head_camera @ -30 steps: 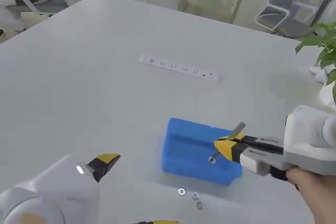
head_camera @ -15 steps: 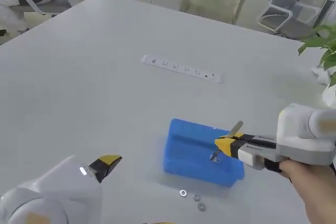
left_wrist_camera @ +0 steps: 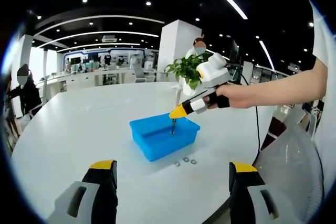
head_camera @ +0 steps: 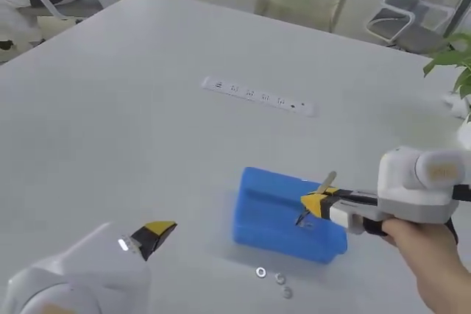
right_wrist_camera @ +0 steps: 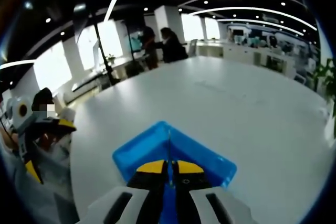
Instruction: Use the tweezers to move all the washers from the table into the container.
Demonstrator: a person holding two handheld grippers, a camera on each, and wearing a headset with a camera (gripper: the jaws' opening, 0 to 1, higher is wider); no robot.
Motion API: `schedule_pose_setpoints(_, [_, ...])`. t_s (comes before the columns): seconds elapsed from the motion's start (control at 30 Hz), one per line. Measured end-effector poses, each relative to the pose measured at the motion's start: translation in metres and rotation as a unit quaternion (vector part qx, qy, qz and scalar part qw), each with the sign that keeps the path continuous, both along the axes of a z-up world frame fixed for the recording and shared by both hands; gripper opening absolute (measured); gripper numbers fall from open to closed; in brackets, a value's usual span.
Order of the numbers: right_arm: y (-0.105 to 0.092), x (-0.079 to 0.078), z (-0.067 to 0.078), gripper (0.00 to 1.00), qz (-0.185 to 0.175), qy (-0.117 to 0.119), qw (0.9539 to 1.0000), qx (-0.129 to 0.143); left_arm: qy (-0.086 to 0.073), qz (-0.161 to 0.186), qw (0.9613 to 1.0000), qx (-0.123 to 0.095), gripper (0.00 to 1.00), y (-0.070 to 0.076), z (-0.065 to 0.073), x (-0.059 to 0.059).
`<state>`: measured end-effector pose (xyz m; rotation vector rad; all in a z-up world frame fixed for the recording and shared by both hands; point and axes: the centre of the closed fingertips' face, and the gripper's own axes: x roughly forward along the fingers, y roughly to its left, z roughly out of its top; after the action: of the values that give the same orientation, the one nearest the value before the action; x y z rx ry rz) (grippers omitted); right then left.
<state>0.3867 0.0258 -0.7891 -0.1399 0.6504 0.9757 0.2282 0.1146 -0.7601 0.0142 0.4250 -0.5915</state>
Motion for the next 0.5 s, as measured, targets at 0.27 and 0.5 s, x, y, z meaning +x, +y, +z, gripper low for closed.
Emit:
schedule_pose_setpoints(0.27, [0.0,0.004,-0.006,0.03,0.0,0.004,1.0,-0.007,-0.001,0.005,1.0,-0.002,0.89,0.001,0.001,0.001])
schedule_pose_setpoints(0.5, [0.0,0.006,-0.013,0.03,0.001,0.011,0.9999,-0.013,0.0,0.008,1.0,-0.003,0.89,0.002,0.0,0.001])
